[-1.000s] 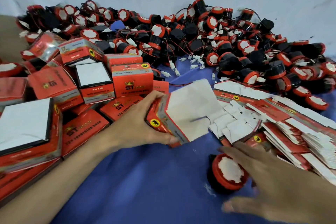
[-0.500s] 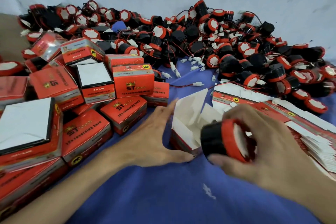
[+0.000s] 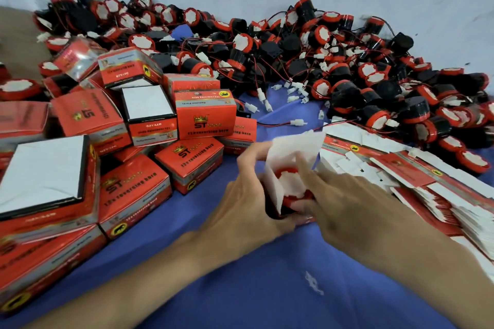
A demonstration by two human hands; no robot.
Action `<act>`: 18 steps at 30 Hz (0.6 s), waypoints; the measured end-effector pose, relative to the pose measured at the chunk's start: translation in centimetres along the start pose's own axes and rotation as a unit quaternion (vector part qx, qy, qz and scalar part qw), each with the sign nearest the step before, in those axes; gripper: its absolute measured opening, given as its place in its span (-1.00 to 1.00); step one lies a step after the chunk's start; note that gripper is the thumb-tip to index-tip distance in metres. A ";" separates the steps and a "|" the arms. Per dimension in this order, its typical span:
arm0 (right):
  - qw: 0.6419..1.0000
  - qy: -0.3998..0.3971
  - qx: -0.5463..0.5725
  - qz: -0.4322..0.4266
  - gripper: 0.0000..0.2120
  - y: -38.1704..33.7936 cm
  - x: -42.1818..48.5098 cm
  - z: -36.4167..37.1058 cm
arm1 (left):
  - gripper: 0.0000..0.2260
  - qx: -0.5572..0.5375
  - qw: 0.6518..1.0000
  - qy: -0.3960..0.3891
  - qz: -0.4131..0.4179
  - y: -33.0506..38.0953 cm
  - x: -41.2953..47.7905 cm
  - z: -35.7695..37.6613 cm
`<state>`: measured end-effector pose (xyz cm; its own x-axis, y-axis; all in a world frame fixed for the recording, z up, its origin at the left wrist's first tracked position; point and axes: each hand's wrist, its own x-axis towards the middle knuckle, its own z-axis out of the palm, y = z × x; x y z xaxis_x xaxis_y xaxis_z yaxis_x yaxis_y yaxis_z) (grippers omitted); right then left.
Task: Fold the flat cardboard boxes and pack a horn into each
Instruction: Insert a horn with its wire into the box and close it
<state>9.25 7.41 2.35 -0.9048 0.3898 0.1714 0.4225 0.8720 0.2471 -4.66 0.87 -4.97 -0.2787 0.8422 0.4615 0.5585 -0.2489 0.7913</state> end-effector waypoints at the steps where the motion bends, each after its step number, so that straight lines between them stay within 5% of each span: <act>1: 0.999 -0.016 0.017 0.048 -0.51 0.0 -0.4 0.5 | -0.18 0.016 1.000 0.000 0.015 -0.2 0.0 -0.1; 6: 0.975 -0.103 0.146 0.133 -0.80 2.0 0.5 -1.4 | -0.67 0.103 0.992 -0.048 0.060 0.0 0.2 -0.5; 12: 0.982 -0.041 0.094 0.159 -0.92 3.5 1.6 -4.3 | -0.96 0.080 0.995 -0.047 0.038 0.6 0.3 -0.6; 15: 0.982 0.037 0.126 0.132 -0.92 1.9 2.5 -3.5 | -0.76 0.077 0.996 -0.042 0.024 1.0 0.2 -0.3; 18: 0.980 0.007 0.175 0.090 -0.84 1.0 2.4 -2.5 | -0.68 0.062 0.997 -0.054 0.011 1.0 0.2 -0.4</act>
<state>7.64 8.48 5.35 -0.8159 0.5441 0.1956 0.5284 0.8390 -0.1297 -4.46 0.54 -3.90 -0.1832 0.8851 0.4277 0.6576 -0.2131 0.7226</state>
